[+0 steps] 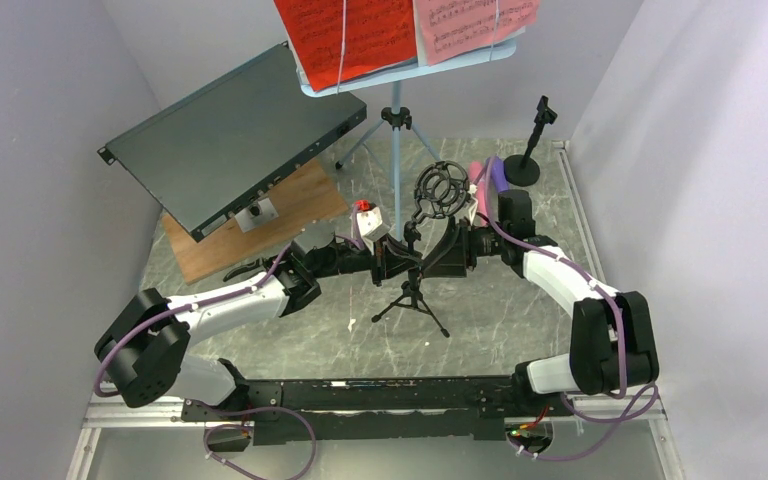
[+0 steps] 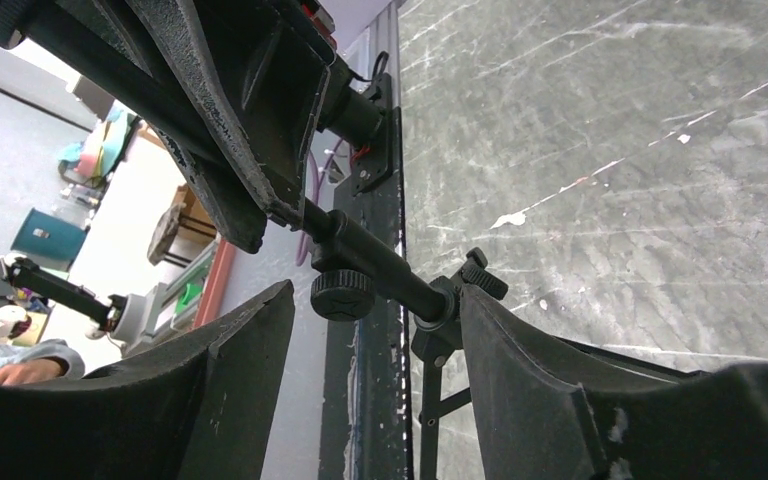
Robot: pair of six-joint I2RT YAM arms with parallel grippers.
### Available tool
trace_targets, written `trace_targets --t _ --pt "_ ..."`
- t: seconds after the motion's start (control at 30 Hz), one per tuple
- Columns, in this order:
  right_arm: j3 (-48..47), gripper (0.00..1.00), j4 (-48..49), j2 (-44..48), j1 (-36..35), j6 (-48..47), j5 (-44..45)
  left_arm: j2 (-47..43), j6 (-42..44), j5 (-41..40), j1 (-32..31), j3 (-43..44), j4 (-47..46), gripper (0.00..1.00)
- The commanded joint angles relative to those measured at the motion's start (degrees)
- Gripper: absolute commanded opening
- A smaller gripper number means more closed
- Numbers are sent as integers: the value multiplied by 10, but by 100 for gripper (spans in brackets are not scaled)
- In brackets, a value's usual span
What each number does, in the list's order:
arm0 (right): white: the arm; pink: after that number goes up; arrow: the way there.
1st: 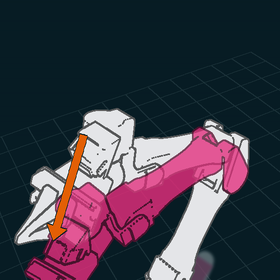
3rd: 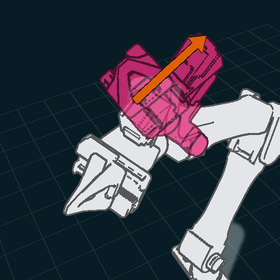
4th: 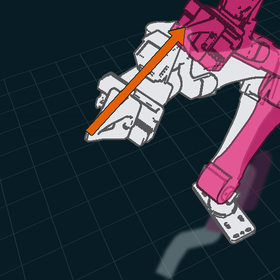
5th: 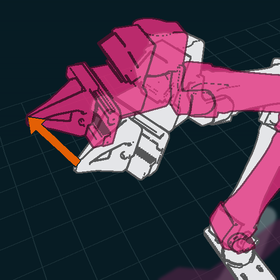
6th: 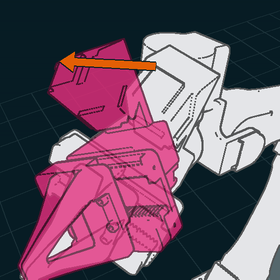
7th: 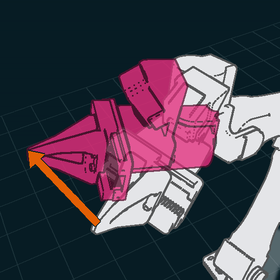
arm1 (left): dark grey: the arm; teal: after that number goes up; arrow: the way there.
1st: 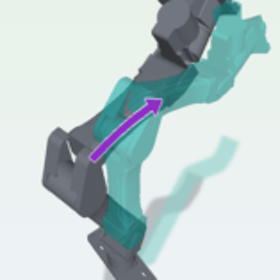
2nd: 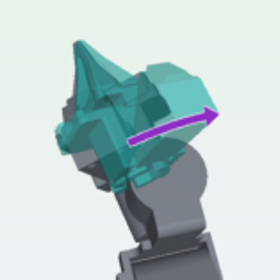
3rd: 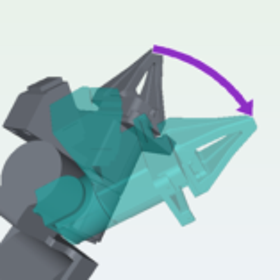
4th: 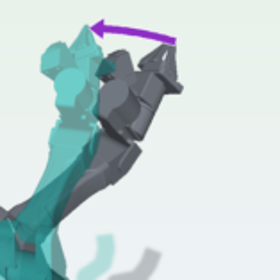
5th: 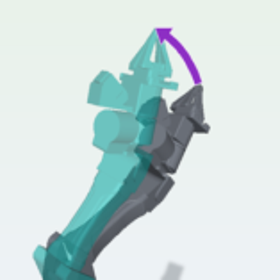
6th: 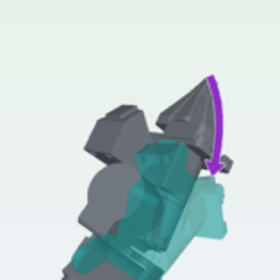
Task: Pack up the instrument practice props
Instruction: Unscrew the knob on the microphone stand.
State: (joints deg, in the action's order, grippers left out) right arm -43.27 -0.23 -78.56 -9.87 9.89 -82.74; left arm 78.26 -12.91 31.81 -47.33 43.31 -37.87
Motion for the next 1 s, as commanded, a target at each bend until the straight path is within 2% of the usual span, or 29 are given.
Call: trace_targets --t 0.0,0.13,0.5,0.63,0.8,0.97 --pt "-5 62 19 -4 -5 5 -15 -19 5 12 0 20 -57 0" --pt "-7 55 14 -5 -7 -1 -15 -21 6 12 0 20 -55 0" --pt "-12 46 4 -2 -9 -24 -21 -21 7 11 0 18 -54 0" --pt "-20 34 -36 2 -10 -71 -26 -21 4 10 0 17 -57 0" --pt "-37 21 -135 14 -11 -205 -37 -21 -4 9 0 11 -64 0" --pt "-57 17 -289 38 -11 -436 -20 -21 -15 6 0 2 -84 0"
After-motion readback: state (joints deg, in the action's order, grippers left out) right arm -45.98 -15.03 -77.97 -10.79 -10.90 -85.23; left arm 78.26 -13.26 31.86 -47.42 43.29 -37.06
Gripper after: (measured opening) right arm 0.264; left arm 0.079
